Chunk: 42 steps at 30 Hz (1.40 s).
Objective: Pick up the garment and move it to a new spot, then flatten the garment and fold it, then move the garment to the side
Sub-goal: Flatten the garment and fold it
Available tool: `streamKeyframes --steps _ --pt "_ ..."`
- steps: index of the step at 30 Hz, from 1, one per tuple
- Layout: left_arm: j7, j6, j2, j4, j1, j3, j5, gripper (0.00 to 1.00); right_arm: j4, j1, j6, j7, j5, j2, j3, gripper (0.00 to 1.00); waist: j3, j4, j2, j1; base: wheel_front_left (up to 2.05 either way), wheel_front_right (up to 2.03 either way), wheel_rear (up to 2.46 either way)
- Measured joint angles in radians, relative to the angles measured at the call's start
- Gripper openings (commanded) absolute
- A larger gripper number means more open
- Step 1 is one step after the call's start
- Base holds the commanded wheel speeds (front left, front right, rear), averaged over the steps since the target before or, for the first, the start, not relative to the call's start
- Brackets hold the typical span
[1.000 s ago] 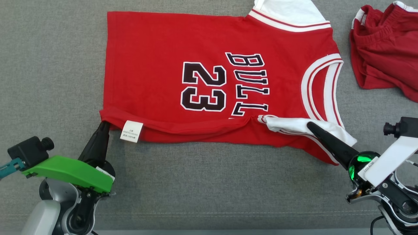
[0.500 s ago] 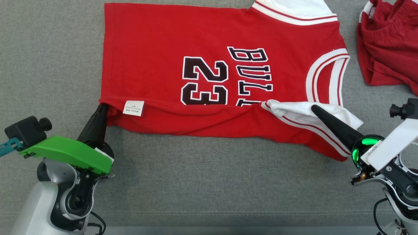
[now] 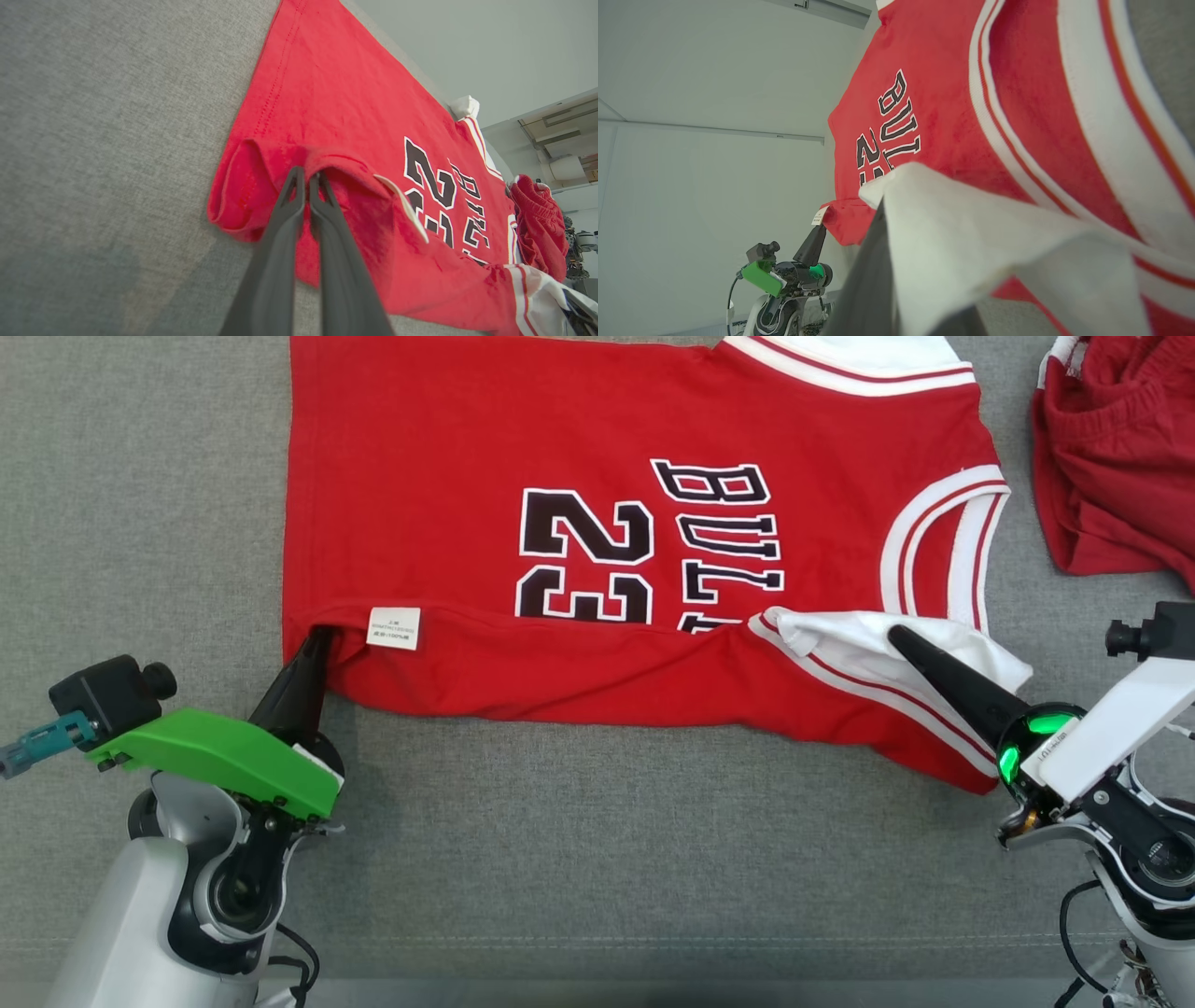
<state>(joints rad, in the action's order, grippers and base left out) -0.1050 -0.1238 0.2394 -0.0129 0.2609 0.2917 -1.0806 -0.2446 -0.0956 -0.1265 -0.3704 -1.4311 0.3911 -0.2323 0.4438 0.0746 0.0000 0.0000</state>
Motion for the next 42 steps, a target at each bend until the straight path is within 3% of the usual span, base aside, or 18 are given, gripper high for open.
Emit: streamKeyframes --steps 4,5,6,8,9,14,16,17,32,42 --pt "0.000 0.000 -0.003 0.012 0.011 -0.001 0.014 0.03 0.009 -0.025 0.000 -0.002 0.008 -0.009 -0.003 0.00 0.003 0.000 0.0000 0.0000 0.00 0.00 0.00" --pt "0.000 0.000 -0.004 0.016 0.014 -0.001 0.024 0.06 0.013 -0.029 0.000 -0.002 0.010 -0.013 -0.003 0.27 0.004 0.000 0.0000 0.0000 0.00 0.00 0.00" --pt "0.000 0.000 -0.006 0.021 0.016 -0.001 0.030 0.15 0.018 -0.034 0.000 -0.002 0.017 -0.015 -0.003 0.46 0.004 0.000 0.0000 0.0000 0.00 0.00 0.00" --pt "0.000 0.000 -0.008 0.032 0.021 -0.002 0.031 0.21 0.029 -0.046 0.000 0.000 0.026 -0.016 -0.002 0.92 0.004 0.000 0.0000 0.0000 0.00 0.00 0.00" --pt "0.000 0.000 -0.009 0.035 0.023 -0.002 0.031 0.22 0.033 -0.051 0.000 0.001 0.030 -0.018 0.001 1.00 0.004 0.000 0.0000 0.0000 0.00 0.00 0.00" --pt "-0.001 0.000 -0.016 0.050 0.026 -0.004 0.039 0.44 0.052 -0.077 0.000 0.030 0.046 -0.035 0.022 1.00 0.002 0.000 0.0000 0.0000 0.00 0.00 0.00" --pt "-0.001 0.000 -0.019 0.064 0.026 -0.005 0.040 0.76 0.063 -0.087 0.000 0.040 0.052 -0.038 0.030 1.00 0.000 0.000 0.0000 0.0000 0.00 0.00 0.00" --pt "-0.001 0.000 -0.019 0.068 0.026 -0.005 0.041 0.98 0.067 -0.087 0.000 0.045 0.057 -0.039 0.031 1.00 -0.001 0.000 0.0000 0.0000 0.00 0.00 0.00" --pt "0.011 0.000 -0.028 0.131 0.025 -0.041 0.057 1.00 0.098 -0.066 0.000 0.124 0.077 -0.105 0.034 1.00 -0.053 -0.020 0.0000 0.0000 0.00 0.00 0.00" --pt "0.063 0.000 -0.046 0.110 -0.063 -0.122 0.045 1.00 0.068 0.140 0.003 0.168 0.048 -0.196 -0.016 1.00 -0.108 -0.046 0.0000 0.0000 0.00 0.00 0.00"
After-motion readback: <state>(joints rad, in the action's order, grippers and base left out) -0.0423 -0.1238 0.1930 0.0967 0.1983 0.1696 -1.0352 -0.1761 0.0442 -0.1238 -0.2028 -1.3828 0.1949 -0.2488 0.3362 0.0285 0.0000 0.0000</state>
